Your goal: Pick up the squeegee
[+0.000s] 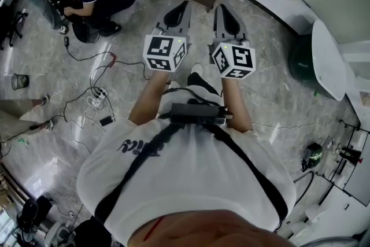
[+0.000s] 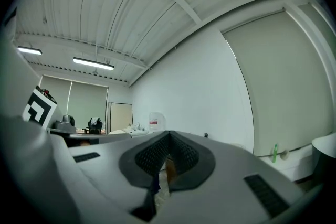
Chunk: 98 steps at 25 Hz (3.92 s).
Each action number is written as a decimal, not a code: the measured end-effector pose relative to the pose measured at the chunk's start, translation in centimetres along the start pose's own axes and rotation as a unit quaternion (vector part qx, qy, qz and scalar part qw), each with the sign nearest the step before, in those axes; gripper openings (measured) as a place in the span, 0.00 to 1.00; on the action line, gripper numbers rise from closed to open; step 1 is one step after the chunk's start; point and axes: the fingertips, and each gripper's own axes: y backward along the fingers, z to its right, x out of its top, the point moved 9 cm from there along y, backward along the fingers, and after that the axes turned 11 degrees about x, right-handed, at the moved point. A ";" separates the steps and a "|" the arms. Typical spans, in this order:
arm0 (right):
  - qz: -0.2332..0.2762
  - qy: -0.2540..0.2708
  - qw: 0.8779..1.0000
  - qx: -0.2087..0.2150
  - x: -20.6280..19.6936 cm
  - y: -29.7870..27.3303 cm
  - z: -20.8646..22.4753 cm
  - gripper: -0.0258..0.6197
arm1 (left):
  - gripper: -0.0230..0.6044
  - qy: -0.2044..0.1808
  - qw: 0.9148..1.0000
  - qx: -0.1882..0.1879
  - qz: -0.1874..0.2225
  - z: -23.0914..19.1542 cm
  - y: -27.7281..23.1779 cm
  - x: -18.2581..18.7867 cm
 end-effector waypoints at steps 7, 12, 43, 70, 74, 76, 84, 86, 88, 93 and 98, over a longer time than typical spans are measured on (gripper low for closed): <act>-0.001 -0.004 1.000 0.007 -1.1 -3.7 4.9 0.05 | 0.06 -0.018 1.000 0.001 -0.011 0.2 -6.1 -0.6; 0.015 0.000 1.000 0.019 -0.2 -8.3 10.2 0.05 | 0.06 -0.041 0.999 0.002 -0.001 0.7 -12.3 0.5; -0.014 0.022 0.998 -0.050 -0.5 -32.9 33.3 0.05 | 0.06 -0.045 0.996 -0.081 -0.014 -4.0 -49.2 1.9; -0.126 -0.075 0.973 -0.180 -11.7 -41.7 50.1 0.05 | 0.06 -0.028 0.972 -0.187 -0.142 -5.2 -71.3 -9.6; -0.166 -0.101 0.965 -0.173 -14.4 -43.0 53.6 0.05 | 0.06 -0.033 0.971 -0.174 -0.161 -5.2 -74.2 -12.0; -0.193 -0.111 0.960 -0.169 -15.8 -43.8 55.2 0.05 | 0.06 -0.028 0.971 -0.166 -0.170 -5.2 -75.6 -13.0; -0.273 -0.153 0.935 -0.166 -22.6 -46.0 59.8 0.05 | 0.06 -0.024 0.963 -0.157 -0.219 -4.4 -80.5 -18.2; -0.289 -0.156 0.929 -0.168 -24.1 -46.4 60.7 0.05 | 0.06 -0.021 0.961 -0.153 -0.230 -4.4 -81.3 -19.3; -0.305 -0.162 0.923 -0.169 -25.5 -46.9 61.7 0.09 | 0.06 -0.018 0.959 -0.148 -0.240 -4.6 -82.1 -20.5; -0.339 -0.176 0.907 -0.176 -28.7 -48.7 64.1 0.14 | 0.06 -0.018 0.955 -0.137 -0.263 -5.8 -84.4 -23.3; -0.364 -0.193 0.893 -0.183 -31.7 -49.8 65.8 0.22 | 0.06 -0.015 0.951 -0.131 -0.281 -6.1 -85.7 -25.4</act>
